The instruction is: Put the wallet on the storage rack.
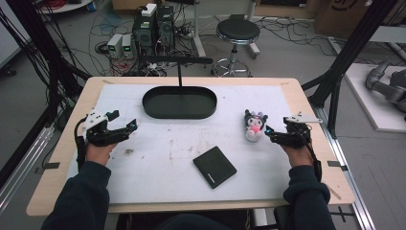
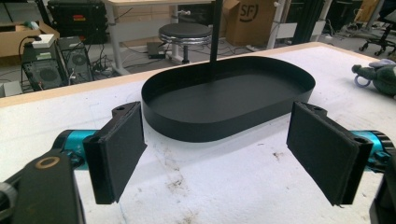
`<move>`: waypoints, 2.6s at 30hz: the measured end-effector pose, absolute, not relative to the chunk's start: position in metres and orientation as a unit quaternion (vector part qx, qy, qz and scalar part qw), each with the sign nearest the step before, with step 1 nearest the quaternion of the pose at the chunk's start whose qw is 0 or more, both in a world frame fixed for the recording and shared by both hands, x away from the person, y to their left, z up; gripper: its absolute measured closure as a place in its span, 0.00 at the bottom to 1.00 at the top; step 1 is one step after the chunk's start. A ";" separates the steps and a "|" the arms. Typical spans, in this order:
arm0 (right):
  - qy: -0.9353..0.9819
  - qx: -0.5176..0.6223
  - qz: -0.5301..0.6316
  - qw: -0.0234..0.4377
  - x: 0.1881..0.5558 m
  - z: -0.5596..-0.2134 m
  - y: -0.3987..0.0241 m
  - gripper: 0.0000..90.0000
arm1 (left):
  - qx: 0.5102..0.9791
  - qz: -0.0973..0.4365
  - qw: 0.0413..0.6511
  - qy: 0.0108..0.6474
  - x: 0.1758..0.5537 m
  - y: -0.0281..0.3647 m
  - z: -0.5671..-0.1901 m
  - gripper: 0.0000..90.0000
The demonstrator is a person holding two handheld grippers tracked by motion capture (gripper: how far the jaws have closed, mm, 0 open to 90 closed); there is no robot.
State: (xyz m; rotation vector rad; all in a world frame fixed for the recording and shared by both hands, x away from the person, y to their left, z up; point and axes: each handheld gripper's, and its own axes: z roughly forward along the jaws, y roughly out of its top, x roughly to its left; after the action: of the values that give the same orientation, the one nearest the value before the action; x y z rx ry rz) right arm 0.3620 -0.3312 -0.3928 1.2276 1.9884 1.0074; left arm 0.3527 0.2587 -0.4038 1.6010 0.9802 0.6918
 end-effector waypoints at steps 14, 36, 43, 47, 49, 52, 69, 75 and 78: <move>0.740 0.466 0.387 0.294 0.360 -0.392 -0.335 0.24 | 0.673 0.290 0.539 0.416 0.353 0.259 -0.404 0.21; 0.797 0.354 0.455 0.181 0.351 -0.397 -0.252 0.47 | 0.675 0.285 0.537 0.419 0.353 0.257 -0.408 0.22; 0.826 0.325 0.445 0.115 0.352 -0.411 -0.227 0.44 | 0.677 0.285 0.534 0.418 0.352 0.257 -0.408 0.22; 0.847 0.297 0.437 0.068 0.351 -0.421 -0.215 0.40 | 0.677 0.285 0.533 0.419 0.353 0.256 -0.409 0.22; 0.855 0.286 0.429 0.061 0.352 -0.425 -0.210 0.40 | 0.678 0.285 0.533 0.419 0.353 0.256 -0.409 0.22; 0.868 0.284 0.404 0.045 0.355 -0.433 -0.204 0.43 | 0.679 0.285 0.532 0.417 0.353 0.256 -0.409 0.22; 0.867 0.303 0.395 -0.007 0.366 -0.433 -0.206 0.99 | 0.682 0.286 0.526 0.420 0.354 0.255 -0.411 0.23; 0.886 0.291 0.357 0.051 0.388 -0.419 -0.204 0.99 | 0.678 0.287 0.529 0.422 0.353 0.256 -0.410 0.23; 0.891 0.285 0.343 0.084 0.401 -0.412 -0.199 0.98 | 0.678 0.287 0.529 0.422 0.354 0.256 -0.410 0.23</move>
State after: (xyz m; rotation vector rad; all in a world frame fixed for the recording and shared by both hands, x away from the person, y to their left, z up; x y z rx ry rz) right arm 0.4009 -0.1993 -0.4124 0.8497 2.6599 1.0223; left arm 0.3538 0.2556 -0.4105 1.6197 1.0067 0.6848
